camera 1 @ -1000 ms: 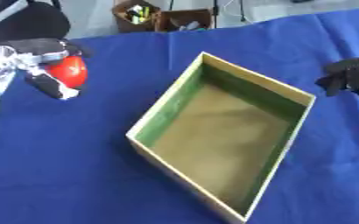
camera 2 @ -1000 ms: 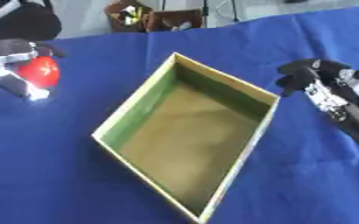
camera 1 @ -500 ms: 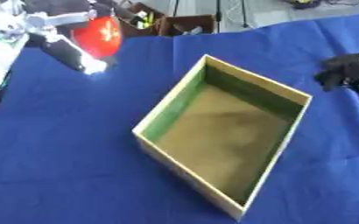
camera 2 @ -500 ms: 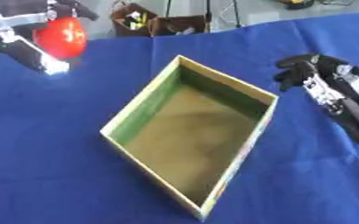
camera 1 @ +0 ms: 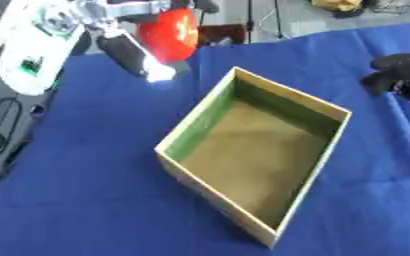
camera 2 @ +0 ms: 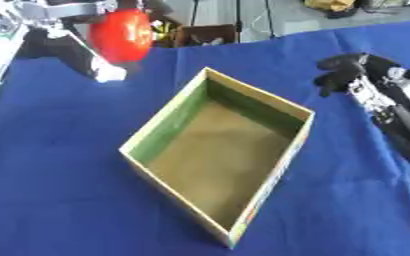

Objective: Pick up objects on the table and place them in the box.

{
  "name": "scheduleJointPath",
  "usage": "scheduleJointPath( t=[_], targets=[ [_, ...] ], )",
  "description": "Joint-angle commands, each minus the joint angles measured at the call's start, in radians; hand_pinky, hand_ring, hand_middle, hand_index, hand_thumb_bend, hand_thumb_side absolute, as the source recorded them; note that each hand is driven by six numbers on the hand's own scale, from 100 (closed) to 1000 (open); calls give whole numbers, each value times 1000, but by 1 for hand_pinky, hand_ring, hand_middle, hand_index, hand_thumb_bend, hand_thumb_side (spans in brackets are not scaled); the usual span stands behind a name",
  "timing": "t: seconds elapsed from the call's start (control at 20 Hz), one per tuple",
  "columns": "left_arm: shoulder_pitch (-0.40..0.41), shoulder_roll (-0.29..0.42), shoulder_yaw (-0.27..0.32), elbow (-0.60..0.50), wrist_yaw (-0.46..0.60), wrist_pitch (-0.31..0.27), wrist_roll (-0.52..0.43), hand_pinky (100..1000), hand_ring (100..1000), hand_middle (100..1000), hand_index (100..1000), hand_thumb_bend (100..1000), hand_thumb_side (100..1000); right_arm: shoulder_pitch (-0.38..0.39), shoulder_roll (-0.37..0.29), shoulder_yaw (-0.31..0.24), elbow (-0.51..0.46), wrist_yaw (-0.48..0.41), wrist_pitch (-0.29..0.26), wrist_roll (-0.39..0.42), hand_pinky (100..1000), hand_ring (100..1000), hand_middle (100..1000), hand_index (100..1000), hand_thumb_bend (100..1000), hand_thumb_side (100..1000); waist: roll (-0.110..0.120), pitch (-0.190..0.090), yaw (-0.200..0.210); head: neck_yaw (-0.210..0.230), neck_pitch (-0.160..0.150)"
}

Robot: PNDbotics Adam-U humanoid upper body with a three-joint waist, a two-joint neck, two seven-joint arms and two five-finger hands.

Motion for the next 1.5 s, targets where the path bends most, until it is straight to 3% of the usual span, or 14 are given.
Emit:
scheduleJointPath(
  t=[0.05, 0.1, 0.15, 0.2, 0.65, 1.25, 1.5],
  targets=[
    [-32, -37, -17, 12, -25, -2, -21, 315, 593, 891, 1000, 100, 323, -13, 3, -15, -35, 0, 5, -22, 779, 745, 496, 765, 100, 778, -3, -27, -1, -1, 6],
    [-34, -55, -22, 19, -36, -1, -22, 316, 594, 889, 1000, 100, 323, -14, 4, -18, -39, 1, 8, -28, 779, 745, 496, 765, 100, 778, -3, -27, -2, -1, 5],
    [-33, -71, -26, 27, -43, -1, -22, 316, 595, 889, 1000, 100, 323, -15, 6, -21, -42, 2, 10, -34, 779, 744, 499, 765, 100, 862, -3, -27, -3, -1, 5],
    [-33, -84, -31, 35, -49, -1, -22, 315, 595, 885, 1000, 100, 321, -17, 7, -24, -46, 3, 11, -40, 779, 745, 497, 765, 100, 778, -2, -27, -4, -1, 4],
    [-15, -187, -70, 103, -256, -13, 25, 322, 612, 857, 1000, 100, 310, -24, 13, -42, -49, 11, 15, -75, 780, 746, 498, 765, 100, 776, -3, -28, -11, 9, 2],
    [26, -256, -116, 175, -369, -67, 47, 326, 618, 843, 986, 100, 304, -31, 16, -41, -49, 9, 13, -73, 782, 747, 497, 765, 100, 775, -5, -16, -17, 17, 1],
    [36, -269, -136, 201, -378, -87, 48, 337, 639, 852, 982, 100, 223, -30, 16, -40, -49, 8, 14, -70, 782, 747, 497, 766, 100, 774, -2, -13, -20, 16, -5]
  ],
)
